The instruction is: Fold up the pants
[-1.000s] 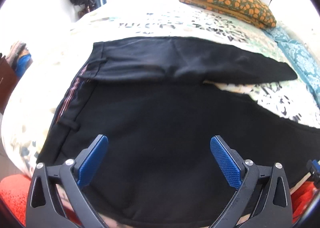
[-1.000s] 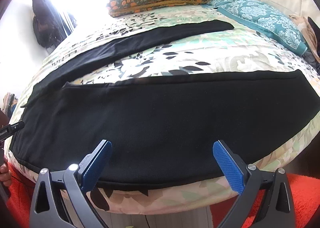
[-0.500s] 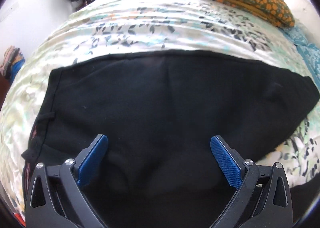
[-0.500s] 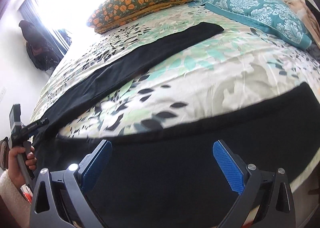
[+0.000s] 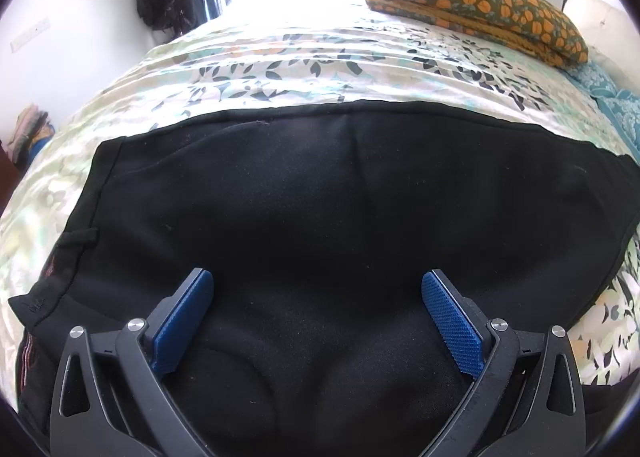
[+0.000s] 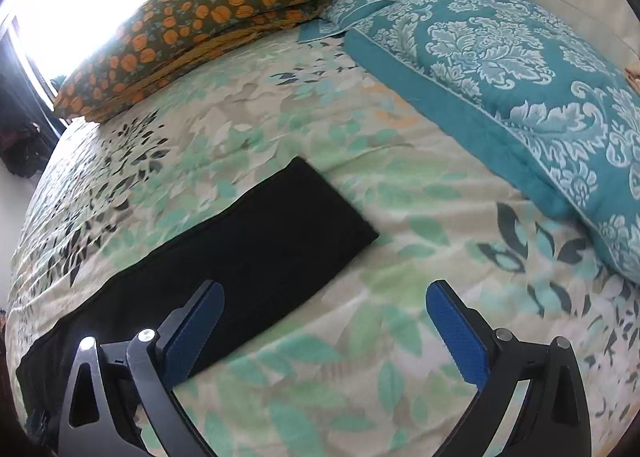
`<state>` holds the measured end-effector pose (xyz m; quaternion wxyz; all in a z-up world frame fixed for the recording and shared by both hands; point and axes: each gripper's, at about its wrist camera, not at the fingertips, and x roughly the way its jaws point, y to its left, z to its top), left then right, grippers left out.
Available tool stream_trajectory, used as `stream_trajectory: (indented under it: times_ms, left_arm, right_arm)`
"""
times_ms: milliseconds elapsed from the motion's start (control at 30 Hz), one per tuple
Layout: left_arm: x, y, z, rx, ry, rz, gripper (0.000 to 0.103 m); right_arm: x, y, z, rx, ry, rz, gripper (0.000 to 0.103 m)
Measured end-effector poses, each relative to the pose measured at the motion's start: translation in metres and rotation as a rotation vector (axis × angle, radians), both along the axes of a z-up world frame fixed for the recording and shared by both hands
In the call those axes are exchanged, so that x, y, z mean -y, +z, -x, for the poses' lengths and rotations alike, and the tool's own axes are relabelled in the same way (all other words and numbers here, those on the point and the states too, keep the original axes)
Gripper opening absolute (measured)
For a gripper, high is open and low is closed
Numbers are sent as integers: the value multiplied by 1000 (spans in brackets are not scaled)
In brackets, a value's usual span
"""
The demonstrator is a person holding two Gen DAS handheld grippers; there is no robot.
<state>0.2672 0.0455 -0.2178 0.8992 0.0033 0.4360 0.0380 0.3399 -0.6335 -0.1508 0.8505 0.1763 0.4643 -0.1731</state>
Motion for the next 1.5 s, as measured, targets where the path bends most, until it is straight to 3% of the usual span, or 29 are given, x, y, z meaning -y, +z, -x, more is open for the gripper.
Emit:
stream_trajectory:
  times_ms: [100, 200, 333, 367, 400, 433, 467, 633, 767, 900, 967, 1067, 1133, 1300, 1500]
  left_arm:
    - [1, -1, 1, 11, 1, -6, 103]
    - [2, -1, 1, 19, 2, -11, 102]
    - [3, -3, 2, 31, 3, -18, 102]
    - [3, -3, 2, 30, 3, -18, 102]
    - [3, -3, 2, 31, 3, -21, 102]
    - [3, -3, 2, 32, 4, -22, 102]
    - [3, -3, 2, 31, 4, -21, 102]
    - [3, -3, 1, 24, 4, -24, 102]
    - [4, -1, -3, 1, 11, -35, 102]
    - [3, 7, -10, -82, 34, -29, 102]
    - [2, 18, -6, -142, 65, -2, 102]
    - [2, 40, 24, -114, 64, 139, 102]
    - [10, 45, 44, -135, 24, 189, 102]
    - [34, 47, 84, -205, -82, 223, 102]
    - [47, 44, 102, -235, -118, 188, 102]
  right_arm:
    - [29, -16, -34, -47, -30, -24, 100]
    - [27, -32, -66, -55, 14, -31, 100]
    - [9, -55, -109, -132, 78, 77, 98]
    - [7, -60, -116, -145, 91, 75, 87]
    - [5, -63, -120, -152, 108, 44, 22]
    - [4, -64, -122, -175, 102, 56, 3]
    - [0, -58, -117, -163, 90, 101, 4]
    - [-35, 10, -43, 54, 187, 63, 4]
    - [-88, 68, 69, 207, 253, -7, 3]
    - [-143, 95, 198, 318, 228, -107, 3]
    - [-170, 96, 255, 343, 189, -99, 3]
    - [-198, 85, 314, 360, 126, -83, 3]
    - [-210, 75, 339, 374, 79, -57, 4]
    - [-214, 54, 367, 396, 5, -74, 4]
    - [-210, 54, 370, 413, 11, -59, 4]
